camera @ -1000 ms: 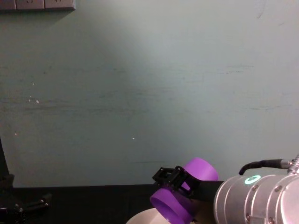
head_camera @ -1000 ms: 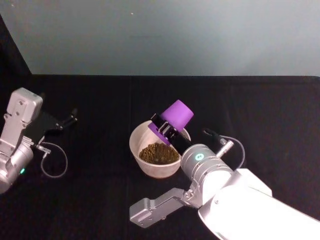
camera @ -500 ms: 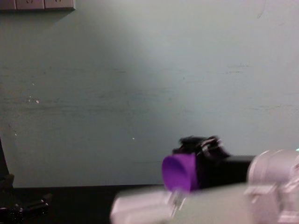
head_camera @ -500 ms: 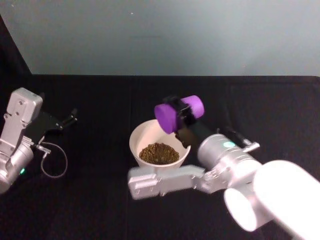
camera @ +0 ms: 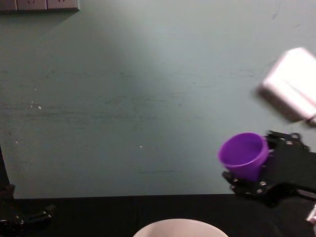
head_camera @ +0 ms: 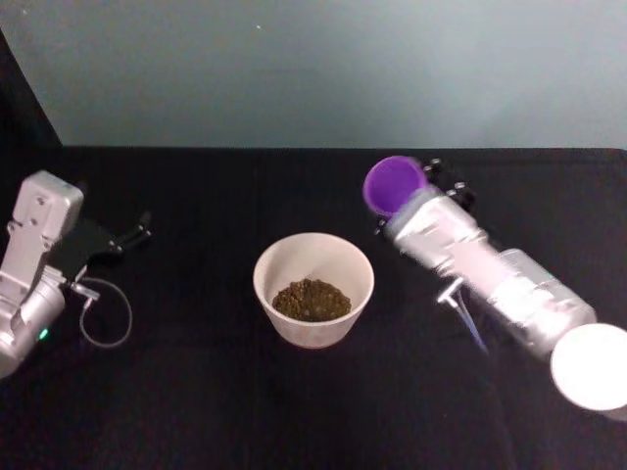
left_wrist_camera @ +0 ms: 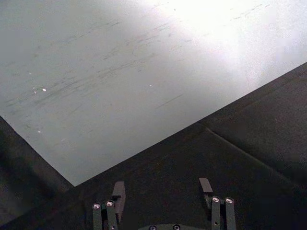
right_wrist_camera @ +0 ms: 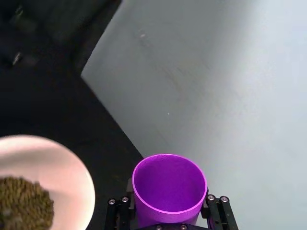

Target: Pick up the cup and pour the mung beans from the cup into the bowl.

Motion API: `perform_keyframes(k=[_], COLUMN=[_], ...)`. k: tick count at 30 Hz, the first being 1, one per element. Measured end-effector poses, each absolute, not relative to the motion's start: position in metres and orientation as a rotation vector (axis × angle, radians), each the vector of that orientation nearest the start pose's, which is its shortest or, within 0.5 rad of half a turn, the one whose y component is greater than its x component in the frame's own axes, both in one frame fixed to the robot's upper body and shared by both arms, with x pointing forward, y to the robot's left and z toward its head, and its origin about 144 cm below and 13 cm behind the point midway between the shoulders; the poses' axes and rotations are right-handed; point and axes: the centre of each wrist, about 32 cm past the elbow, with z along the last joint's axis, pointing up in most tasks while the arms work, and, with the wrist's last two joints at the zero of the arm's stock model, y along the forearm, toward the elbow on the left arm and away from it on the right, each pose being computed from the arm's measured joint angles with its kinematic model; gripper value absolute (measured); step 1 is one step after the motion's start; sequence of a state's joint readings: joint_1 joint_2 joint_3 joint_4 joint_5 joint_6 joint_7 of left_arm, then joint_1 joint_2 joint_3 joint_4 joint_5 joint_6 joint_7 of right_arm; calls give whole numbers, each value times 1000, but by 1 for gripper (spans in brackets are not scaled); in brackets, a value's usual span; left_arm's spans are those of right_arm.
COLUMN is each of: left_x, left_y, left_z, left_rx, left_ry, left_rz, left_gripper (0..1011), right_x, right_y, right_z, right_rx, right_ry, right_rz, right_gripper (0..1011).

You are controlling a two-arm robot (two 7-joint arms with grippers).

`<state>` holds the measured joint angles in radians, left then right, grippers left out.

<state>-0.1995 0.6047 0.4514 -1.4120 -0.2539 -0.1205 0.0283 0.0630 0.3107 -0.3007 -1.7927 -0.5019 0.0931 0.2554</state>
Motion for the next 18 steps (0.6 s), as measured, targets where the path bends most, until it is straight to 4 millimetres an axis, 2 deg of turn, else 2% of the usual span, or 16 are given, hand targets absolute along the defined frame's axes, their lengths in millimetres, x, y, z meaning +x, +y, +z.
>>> perform_keyframes(k=[4, 5, 10, 18], left_x=[489, 489, 489, 489], left_y=[310, 310, 310, 310], left_z=[1140, 1140, 1140, 1140], left_rx=[304, 304, 304, 304], left_ry=[-285, -285, -285, -285], left_rz=[1248, 1248, 1248, 1248], left_gripper=[1000, 1000, 1000, 1000], right_x=[461, 461, 470, 476], right_y=[-229, -229, -253, -263], right_z=[1197, 1197, 1169, 1142], right_rx=[-347, -347, -172, -98], right_ry=[-481, -481, -219, -63], right_rz=[-1058, -1058, -1060, -1038], right_gripper=[736, 736, 737, 737])
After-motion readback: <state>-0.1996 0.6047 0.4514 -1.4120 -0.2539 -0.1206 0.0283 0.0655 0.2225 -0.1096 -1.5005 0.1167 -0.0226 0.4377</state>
